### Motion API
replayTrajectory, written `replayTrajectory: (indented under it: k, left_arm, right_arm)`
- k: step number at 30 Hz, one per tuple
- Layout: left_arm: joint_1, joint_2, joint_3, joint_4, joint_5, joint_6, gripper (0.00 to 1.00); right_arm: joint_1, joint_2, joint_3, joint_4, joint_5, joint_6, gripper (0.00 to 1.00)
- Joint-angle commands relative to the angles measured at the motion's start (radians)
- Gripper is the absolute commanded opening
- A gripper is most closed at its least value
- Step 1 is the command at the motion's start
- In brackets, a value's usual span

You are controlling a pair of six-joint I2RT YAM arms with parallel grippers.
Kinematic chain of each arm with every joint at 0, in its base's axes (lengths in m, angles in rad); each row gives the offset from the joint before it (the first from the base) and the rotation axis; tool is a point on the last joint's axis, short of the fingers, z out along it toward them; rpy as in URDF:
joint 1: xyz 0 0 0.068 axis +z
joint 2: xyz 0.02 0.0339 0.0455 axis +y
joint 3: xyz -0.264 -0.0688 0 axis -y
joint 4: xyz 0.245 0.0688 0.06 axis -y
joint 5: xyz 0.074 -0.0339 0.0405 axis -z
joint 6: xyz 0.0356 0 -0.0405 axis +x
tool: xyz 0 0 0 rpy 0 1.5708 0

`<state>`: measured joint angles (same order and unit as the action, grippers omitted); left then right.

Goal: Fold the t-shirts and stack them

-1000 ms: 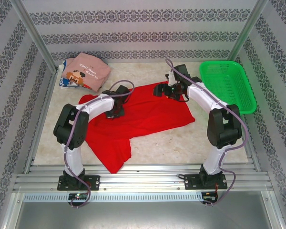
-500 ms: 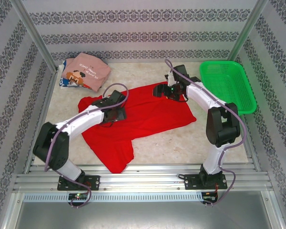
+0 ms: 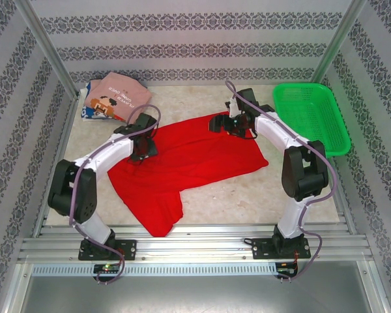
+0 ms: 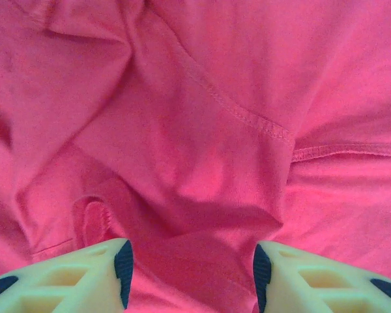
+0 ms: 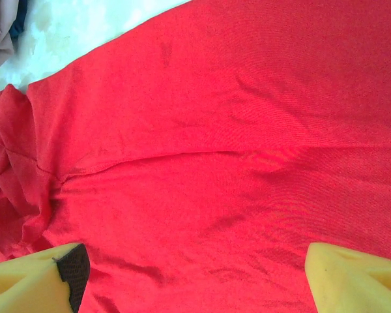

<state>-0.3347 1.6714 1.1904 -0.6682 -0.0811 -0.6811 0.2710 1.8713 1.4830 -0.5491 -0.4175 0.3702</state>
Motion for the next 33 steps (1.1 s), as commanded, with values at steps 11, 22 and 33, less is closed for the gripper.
replayTrajectory:
  k: [11,22,33]
  left_arm:
    - [-0.118,0.166,0.027,0.044,0.179,0.002,0.21]
    - [-0.151,-0.047,-0.06,0.226,0.263,-0.126,0.43]
    - [0.04,-0.475,-0.313,-0.187,0.071,-0.35,0.56]
  right_arm:
    - [0.001,-0.032,-0.011,-0.013,-0.024,0.001,0.87]
    - [0.002,-0.023,0.01,-0.019,-0.023,0.009,0.87]
    - [0.001,-0.024,0.007,-0.025,-0.039,-0.001,0.87]
